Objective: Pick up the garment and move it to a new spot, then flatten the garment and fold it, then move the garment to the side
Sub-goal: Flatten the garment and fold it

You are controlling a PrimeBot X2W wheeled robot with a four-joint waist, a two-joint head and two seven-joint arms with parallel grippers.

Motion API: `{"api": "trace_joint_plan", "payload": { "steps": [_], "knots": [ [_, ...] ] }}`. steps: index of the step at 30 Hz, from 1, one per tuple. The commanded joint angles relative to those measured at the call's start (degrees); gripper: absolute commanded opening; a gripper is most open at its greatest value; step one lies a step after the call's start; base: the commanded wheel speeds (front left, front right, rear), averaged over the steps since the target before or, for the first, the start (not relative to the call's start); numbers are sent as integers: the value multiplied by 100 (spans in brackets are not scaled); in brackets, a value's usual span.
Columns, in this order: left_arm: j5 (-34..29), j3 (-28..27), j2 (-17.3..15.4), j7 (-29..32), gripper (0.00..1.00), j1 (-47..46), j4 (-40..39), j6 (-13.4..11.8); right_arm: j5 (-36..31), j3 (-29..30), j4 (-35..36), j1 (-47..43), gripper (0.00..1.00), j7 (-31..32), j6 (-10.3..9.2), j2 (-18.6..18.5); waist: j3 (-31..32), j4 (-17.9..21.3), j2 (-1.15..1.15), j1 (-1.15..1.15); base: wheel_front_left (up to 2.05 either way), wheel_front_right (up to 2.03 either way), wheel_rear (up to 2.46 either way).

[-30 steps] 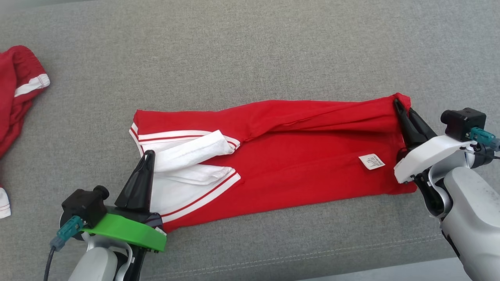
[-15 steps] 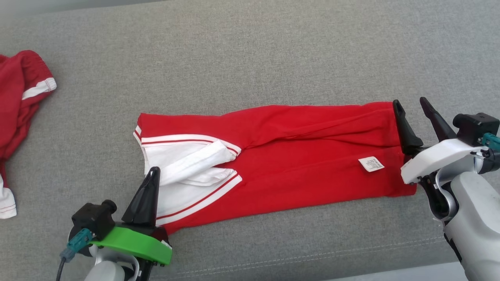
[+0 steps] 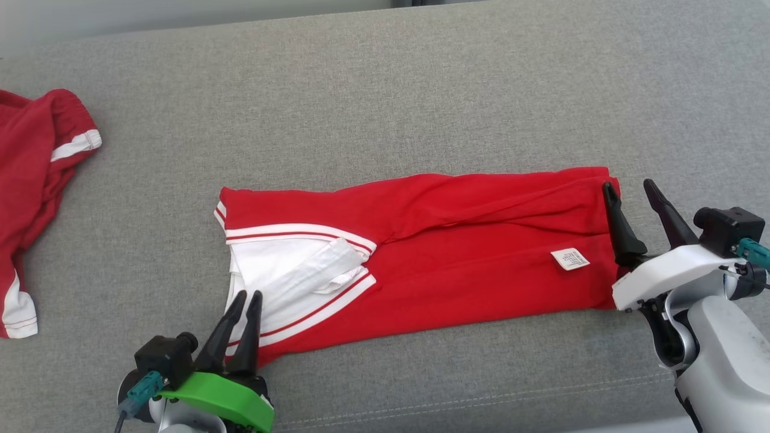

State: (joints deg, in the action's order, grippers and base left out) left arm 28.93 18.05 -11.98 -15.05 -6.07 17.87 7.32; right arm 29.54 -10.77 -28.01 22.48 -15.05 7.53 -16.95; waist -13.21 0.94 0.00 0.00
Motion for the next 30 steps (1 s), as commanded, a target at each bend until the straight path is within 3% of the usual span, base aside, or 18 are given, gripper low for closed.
{"api": "trace_joint_plan", "payload": {
  "steps": [1,8,21,30],
  "knots": [
    [-79,-70,60,-14,100,33,49,20,-53,22,22,-90,100,-18,-8,7,45,3,0,0,0,0,0],
    [-443,-498,334,-14,100,161,-90,16,-93,48,-344,-246,100,-17,-8,50,192,-94,0,0,0,0,0],
    [-1480,-1912,854,-14,100,639,-1021,-25,-360,231,-934,-327,100,-18,-8,159,515,-197,0,0,0,0,0],
    [-1657,-2244,905,-14,100,830,-1287,-223,-385,297,-1563,-77,100,-17,-8,185,684,-276,0,0,0,0,0]
  ]
}}
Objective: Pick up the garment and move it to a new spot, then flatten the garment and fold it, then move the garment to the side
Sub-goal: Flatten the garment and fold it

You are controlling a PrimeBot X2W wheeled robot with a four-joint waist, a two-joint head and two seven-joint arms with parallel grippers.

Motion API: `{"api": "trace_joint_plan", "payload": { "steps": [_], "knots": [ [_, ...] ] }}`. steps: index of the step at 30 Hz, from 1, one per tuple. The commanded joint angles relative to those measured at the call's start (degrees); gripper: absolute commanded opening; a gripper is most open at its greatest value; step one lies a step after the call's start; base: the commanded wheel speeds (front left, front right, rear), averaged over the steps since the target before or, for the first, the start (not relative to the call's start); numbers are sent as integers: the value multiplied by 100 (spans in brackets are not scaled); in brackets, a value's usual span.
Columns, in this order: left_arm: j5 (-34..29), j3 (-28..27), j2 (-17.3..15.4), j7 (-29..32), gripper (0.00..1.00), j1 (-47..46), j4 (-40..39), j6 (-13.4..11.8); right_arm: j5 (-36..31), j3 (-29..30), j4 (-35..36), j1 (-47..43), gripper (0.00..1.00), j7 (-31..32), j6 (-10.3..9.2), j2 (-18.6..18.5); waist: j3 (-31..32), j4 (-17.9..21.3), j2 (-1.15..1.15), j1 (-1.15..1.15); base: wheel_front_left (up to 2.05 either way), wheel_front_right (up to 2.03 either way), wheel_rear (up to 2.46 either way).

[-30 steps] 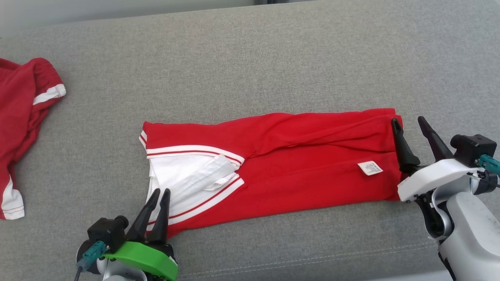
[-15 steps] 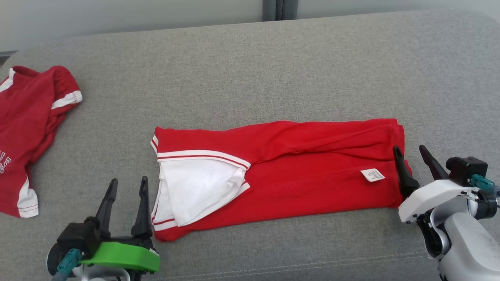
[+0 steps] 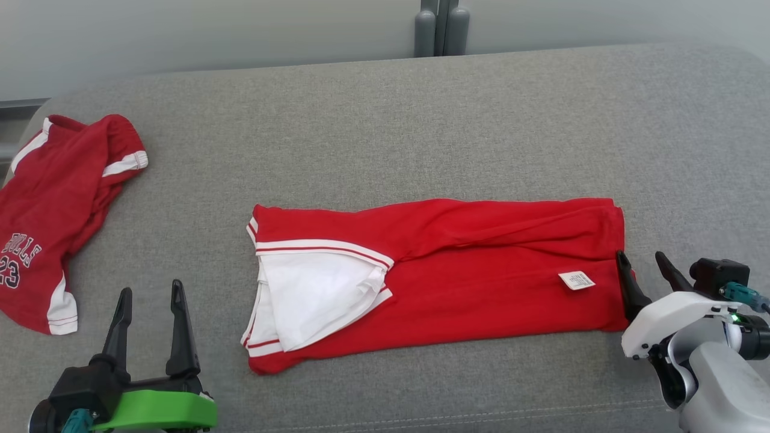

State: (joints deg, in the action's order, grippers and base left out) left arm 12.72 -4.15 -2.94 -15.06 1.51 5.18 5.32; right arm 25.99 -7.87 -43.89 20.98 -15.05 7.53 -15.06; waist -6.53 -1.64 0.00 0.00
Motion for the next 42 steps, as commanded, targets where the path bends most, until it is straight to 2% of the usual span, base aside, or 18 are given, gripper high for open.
{"api": "trace_joint_plan", "payload": {
  "steps": [1,8,25,26,27,28,42],
  "knots": [
    [-28,-28,0,-13,100,82,-31,-57,-14,-9,-51,110,100,-18,-8,-11,26,-34,0,0,0,0,0],
    [-176,2,0,-13,100,151,-84,-179,91,-98,-613,429,100,32,-8,-24,35,-166,0,0,0,0,0],
    [-113,109,0,-13,100,-86,-30,-123,444,-397,-1911,1119,98,286,-8,28,-242,-418,0,0,0,0,0],
    [-110,111,0,-13,100,-91,-24,-123,477,-423,-1947,1133,42,278,-8,31,-247,-425,0,0,0,0,0],
    [-106,112,0,-13,100,-93,-19,-121,508,-455,-1964,1149,11,265,-8,32,-248,-429,0,0,0,0,0],
    [-105,111,0,-13,100,-95,-17,-115,539,-483,-1954,1171,0,241,-8,34,-249,-429,0,0,0,0,0],
    [-77,61,1,-13,100,-78,0,-121,777,-673,-1976,1325,0,20,-9,-359,-223,-213,0,0,0,0,0]
  ]
}}
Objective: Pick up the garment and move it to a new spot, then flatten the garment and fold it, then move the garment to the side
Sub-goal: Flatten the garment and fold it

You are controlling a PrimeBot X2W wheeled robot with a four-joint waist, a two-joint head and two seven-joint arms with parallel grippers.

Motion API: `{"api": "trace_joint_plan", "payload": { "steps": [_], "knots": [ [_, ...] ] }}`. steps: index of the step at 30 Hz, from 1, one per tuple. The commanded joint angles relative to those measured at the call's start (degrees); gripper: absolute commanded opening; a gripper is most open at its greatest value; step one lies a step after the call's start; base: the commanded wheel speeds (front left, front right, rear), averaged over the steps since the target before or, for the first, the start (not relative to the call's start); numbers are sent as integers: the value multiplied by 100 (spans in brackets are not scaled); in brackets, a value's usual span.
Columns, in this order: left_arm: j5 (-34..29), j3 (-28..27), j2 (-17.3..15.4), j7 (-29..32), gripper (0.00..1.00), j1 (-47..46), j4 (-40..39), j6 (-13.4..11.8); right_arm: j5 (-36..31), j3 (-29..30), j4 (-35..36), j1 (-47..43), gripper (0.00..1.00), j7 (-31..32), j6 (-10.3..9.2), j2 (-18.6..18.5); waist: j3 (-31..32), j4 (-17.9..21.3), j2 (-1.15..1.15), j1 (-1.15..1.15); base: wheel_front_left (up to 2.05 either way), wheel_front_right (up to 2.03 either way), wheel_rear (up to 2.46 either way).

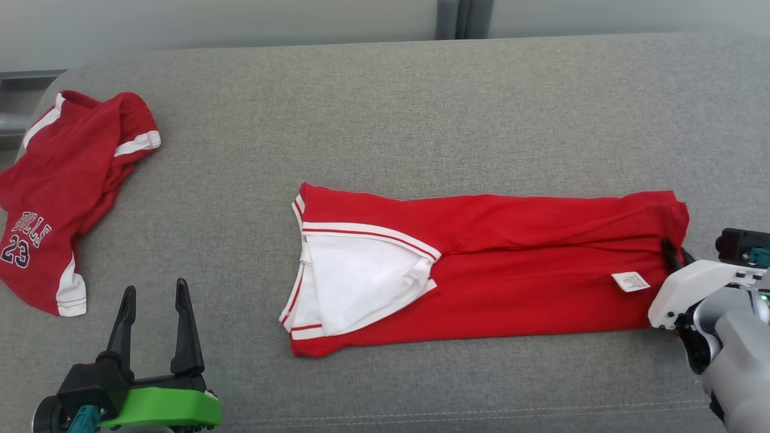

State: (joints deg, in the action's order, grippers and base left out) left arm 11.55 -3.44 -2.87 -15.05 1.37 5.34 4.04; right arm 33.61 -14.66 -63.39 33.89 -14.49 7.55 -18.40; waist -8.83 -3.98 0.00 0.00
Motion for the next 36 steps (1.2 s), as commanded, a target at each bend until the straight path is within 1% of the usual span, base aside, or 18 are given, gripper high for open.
{"api": "trace_joint_plan", "payload": {
  "steps": [1,6,9,11,15,19,20,23,27,30,36],
  "knots": [
    [41,-10,-6,-14,100,-65,-18,10,22,5,-32,41,0,-44,-12,-86,12,52,0,0,0,0,0],
    [55,17,-7,-14,100,-51,-28,-3,36,25,-19,121,0,-66,-12,-407,38,196,0,0,0,0,0],
    [71,29,-7,-14,100,-37,-29,-16,162,23,154,157,0,-73,-11,-433,43,265,0,0,0,0,0],
    [67,45,-7,-14,100,-21,-23,-18,341,-35,373,130,0,-69,-11,-383,46,308,0,0,0,0,0],
    [74,25,-7,-13,100,2,1,-15,915,-292,1131,-68,0,164,-10,-250,63,381,0,0,0,0,0],
    [49,18,-8,-14,100,-21,29,26,1649,-558,2056,-299,0,480,-9,-310,96,417,0,0,0,0,0],
    [39,16,-8,-14,100,-30,46,38,1959,-688,2509,-417,0,634,-8,-388,115,417,0,0,0,0,0],
    [33,31,-8,-14,100,-44,73,51,2349,-863,3081,-593,0,820,-7,-485,141,401,0,0,0,0,0],
    [48,67,-8,-14,100,-27,84,53,2780,-1025,3730,-767,0,957,-6,-497,165,354,0,0,0,0,0],
    [58,109,-8,-14,100,-42,93,47,3028,-1165,4147,-862,0,1049,-6,-429,168,291,0,0,0,0,0],
    [107,225,-9,-14,100,-143,149,43,3337,-1443,4690,-896,0,1203,-6,-238,164,139,0,0,0,0,0]
  ]
}}
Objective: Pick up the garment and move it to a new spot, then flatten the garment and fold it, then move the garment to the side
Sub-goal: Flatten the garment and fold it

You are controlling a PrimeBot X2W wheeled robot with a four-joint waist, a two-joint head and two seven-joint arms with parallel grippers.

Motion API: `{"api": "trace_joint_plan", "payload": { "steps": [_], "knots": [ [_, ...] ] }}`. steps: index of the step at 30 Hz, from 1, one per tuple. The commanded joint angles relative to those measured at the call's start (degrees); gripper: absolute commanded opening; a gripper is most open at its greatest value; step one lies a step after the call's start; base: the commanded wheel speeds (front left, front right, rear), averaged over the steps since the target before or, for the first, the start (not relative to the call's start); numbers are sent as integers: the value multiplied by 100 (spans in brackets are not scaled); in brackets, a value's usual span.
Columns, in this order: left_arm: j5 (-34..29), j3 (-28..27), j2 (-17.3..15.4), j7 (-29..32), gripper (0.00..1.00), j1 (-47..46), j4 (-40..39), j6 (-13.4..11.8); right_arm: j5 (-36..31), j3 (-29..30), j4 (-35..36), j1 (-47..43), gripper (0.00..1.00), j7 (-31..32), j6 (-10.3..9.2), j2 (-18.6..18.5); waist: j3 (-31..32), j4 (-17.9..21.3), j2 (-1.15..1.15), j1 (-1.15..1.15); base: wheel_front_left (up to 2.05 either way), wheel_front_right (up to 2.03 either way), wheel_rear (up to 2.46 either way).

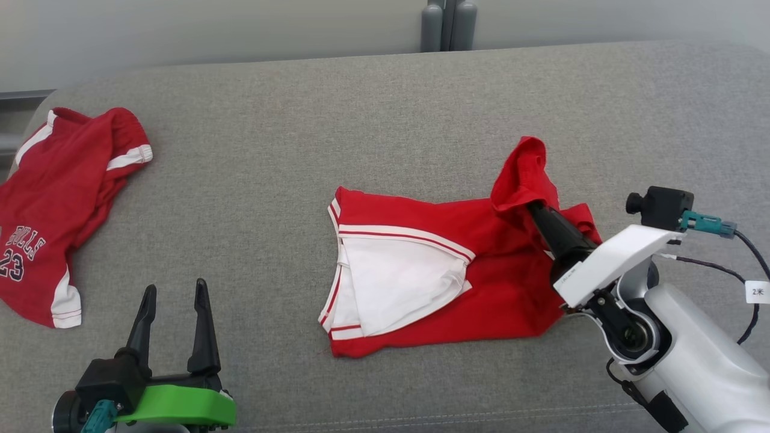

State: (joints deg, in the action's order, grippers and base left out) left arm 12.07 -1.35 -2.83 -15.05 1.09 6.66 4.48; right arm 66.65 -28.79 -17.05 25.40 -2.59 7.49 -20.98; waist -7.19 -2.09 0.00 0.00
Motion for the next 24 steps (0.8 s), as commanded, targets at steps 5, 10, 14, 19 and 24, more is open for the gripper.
{"api": "trace_joint_plan", "payload": {
  "steps": [5,10,14,19,24],
  "knots": [
    [88,97,-13,-14,100,-113,64,-11,39,-303,165,89,0,45,1,268,26,-202,0,0,0,0,0],
    [99,169,-13,-14,100,-127,100,-19,-12,-481,85,177,0,40,1,470,51,-313,0,0,0,0,0],
    [126,281,-13,-14,100,-170,123,-33,-85,-588,-97,263,0,-35,1,658,40,-427,0,0,0,0,0],
    [161,439,-13,-14,100,-229,136,-51,-253,-754,-502,522,0,-54,1,948,-28,-567,0,0,0,0,0],
    [204,581,-13,-14,100,-346,184,-36,-343,-868,-1001,815,0,-139,1,1265,-96,-745,0,0,0,0,0]
  ]
}}
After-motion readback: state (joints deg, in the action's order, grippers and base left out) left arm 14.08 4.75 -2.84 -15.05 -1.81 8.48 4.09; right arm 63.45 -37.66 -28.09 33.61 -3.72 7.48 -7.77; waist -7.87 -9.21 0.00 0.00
